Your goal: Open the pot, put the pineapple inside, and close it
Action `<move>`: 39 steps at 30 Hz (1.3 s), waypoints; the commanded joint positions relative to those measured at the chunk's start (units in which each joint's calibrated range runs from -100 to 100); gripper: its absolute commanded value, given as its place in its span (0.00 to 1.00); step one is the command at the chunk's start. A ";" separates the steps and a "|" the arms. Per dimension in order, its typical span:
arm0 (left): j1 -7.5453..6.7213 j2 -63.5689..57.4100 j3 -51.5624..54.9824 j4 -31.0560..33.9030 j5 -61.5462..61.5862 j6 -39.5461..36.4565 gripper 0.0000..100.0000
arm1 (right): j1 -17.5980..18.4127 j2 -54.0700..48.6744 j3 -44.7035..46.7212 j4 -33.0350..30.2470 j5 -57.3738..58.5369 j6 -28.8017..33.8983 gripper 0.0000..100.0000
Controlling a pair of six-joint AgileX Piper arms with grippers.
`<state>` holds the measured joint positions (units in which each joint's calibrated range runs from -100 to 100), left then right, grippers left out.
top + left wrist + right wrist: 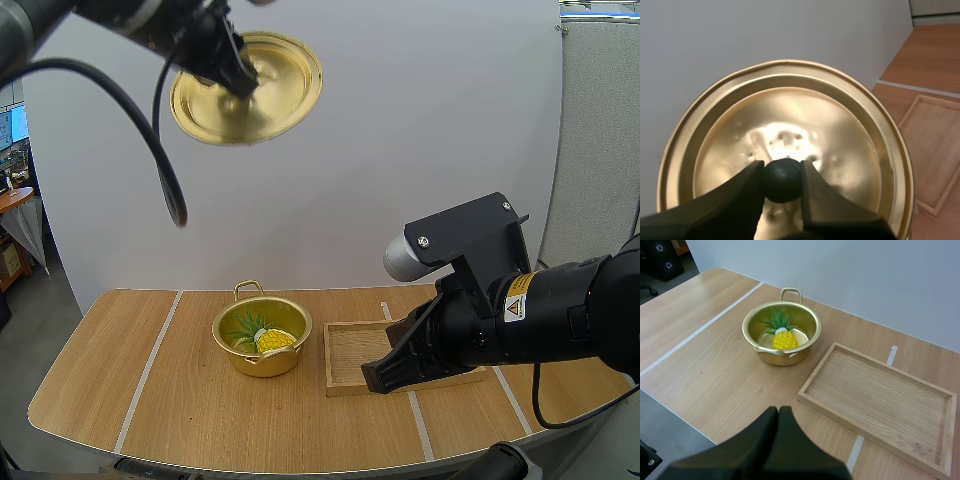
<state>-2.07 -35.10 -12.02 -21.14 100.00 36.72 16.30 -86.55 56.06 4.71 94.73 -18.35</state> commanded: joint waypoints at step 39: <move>-0.20 25.36 46.19 -2.85 -37.80 9.11 0.00 | -0.23 -0.56 0.22 -0.40 0.32 -0.10 0.00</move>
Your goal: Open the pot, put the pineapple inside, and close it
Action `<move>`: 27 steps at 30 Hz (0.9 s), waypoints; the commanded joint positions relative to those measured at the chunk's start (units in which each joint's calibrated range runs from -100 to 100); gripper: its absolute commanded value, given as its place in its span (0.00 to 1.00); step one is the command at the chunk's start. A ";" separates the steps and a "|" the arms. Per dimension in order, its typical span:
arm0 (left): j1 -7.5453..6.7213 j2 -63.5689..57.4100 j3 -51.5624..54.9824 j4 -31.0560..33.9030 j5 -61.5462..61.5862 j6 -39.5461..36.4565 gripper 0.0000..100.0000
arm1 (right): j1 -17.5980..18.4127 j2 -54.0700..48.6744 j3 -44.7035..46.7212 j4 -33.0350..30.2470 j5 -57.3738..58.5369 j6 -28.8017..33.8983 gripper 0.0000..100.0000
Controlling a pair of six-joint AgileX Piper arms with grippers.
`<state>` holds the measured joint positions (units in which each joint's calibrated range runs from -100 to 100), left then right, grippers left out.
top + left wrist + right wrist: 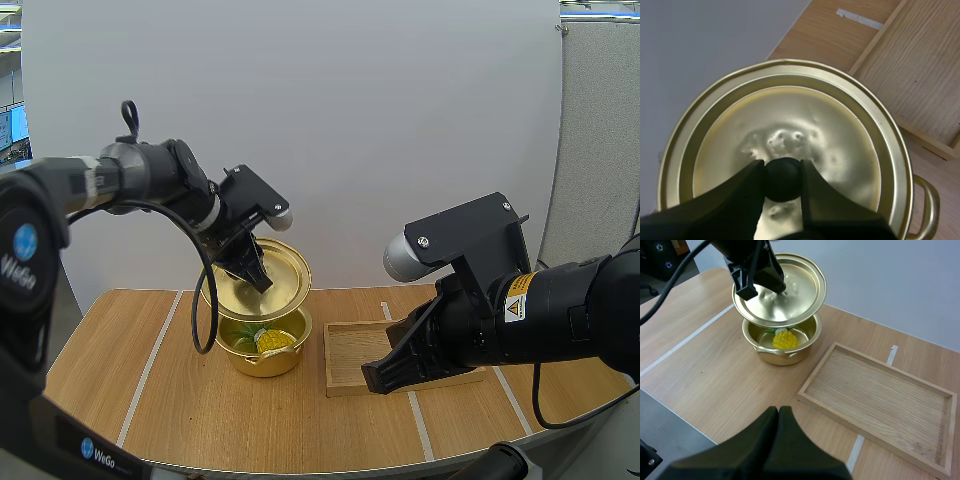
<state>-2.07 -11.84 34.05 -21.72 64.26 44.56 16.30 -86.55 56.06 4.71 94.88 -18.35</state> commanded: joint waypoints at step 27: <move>-0.13 11.19 0.12 -5.30 -3.79 4.36 0.00 | -0.23 -0.56 0.22 -0.40 0.17 -0.10 0.00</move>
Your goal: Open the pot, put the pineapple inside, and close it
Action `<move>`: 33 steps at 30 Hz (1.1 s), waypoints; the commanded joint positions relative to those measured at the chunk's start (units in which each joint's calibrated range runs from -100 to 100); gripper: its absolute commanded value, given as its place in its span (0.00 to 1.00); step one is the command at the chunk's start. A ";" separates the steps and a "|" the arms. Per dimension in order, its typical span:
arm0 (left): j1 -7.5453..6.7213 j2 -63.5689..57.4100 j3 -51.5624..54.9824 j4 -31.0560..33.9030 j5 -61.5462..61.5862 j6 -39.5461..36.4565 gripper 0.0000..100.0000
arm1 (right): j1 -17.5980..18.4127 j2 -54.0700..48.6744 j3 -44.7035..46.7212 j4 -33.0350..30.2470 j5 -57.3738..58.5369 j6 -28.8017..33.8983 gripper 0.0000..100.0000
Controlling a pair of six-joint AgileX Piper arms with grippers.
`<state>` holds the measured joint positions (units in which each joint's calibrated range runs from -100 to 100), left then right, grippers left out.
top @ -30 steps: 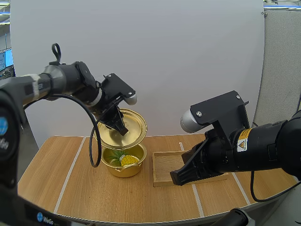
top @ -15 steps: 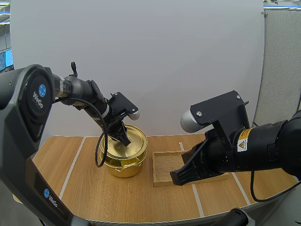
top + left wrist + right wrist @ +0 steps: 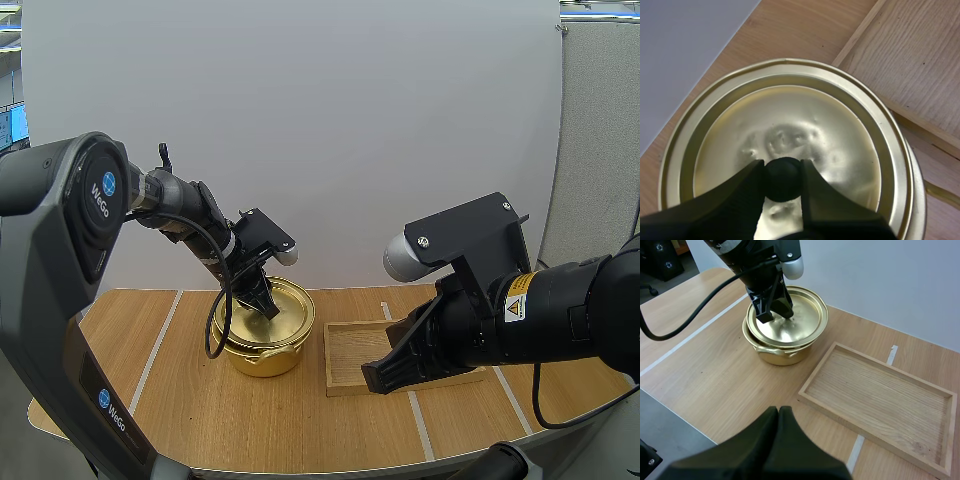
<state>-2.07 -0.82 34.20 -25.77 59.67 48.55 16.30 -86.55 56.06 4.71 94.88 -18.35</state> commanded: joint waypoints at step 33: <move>0.70 3.74 -0.03 -1.37 7.94 0.49 0.00 | -0.23 -0.56 0.22 -0.40 0.17 -0.10 0.00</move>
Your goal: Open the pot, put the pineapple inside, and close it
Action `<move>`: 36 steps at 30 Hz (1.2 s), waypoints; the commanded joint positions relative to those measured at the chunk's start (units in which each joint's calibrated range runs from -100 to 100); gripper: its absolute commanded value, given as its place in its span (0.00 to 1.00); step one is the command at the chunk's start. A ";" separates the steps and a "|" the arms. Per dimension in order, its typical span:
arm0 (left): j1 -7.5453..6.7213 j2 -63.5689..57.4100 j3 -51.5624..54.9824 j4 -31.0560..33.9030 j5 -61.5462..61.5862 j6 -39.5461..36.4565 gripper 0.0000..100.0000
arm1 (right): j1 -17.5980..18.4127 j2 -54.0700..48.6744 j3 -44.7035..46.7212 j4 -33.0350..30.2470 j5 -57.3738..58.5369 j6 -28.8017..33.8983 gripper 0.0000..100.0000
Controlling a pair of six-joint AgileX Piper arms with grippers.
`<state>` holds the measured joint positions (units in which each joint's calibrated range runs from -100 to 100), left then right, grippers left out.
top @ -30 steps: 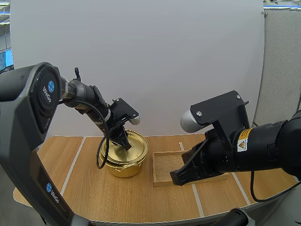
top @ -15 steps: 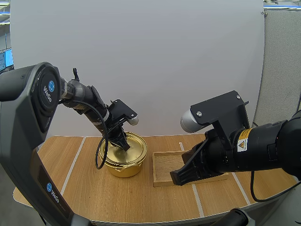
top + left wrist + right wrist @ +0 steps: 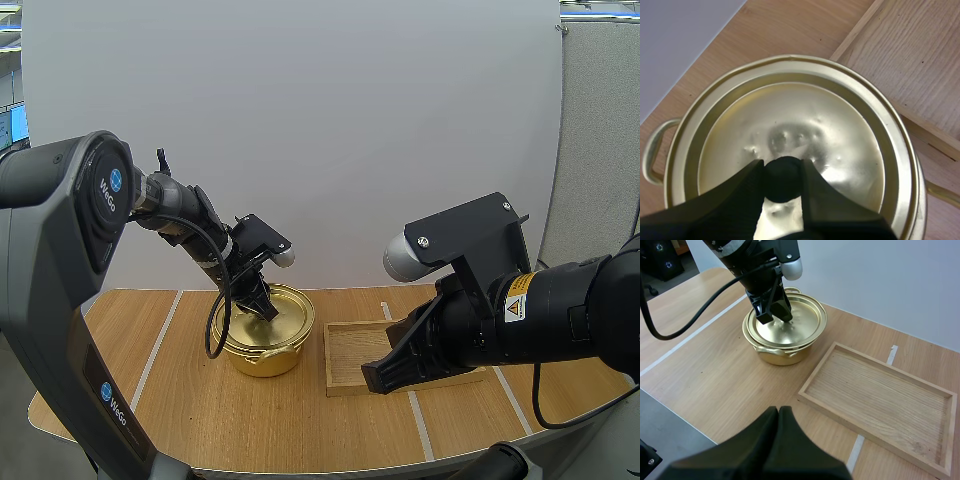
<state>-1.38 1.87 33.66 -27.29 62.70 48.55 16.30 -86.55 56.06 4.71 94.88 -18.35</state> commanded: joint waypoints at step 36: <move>0.07 -26.31 -12.71 3.69 20.58 -4.84 1.00 | -0.23 -0.56 0.22 -0.40 0.17 -0.10 0.00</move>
<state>-1.23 -21.29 23.29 -25.04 79.24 45.37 16.30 -86.55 56.06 4.71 95.39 -18.35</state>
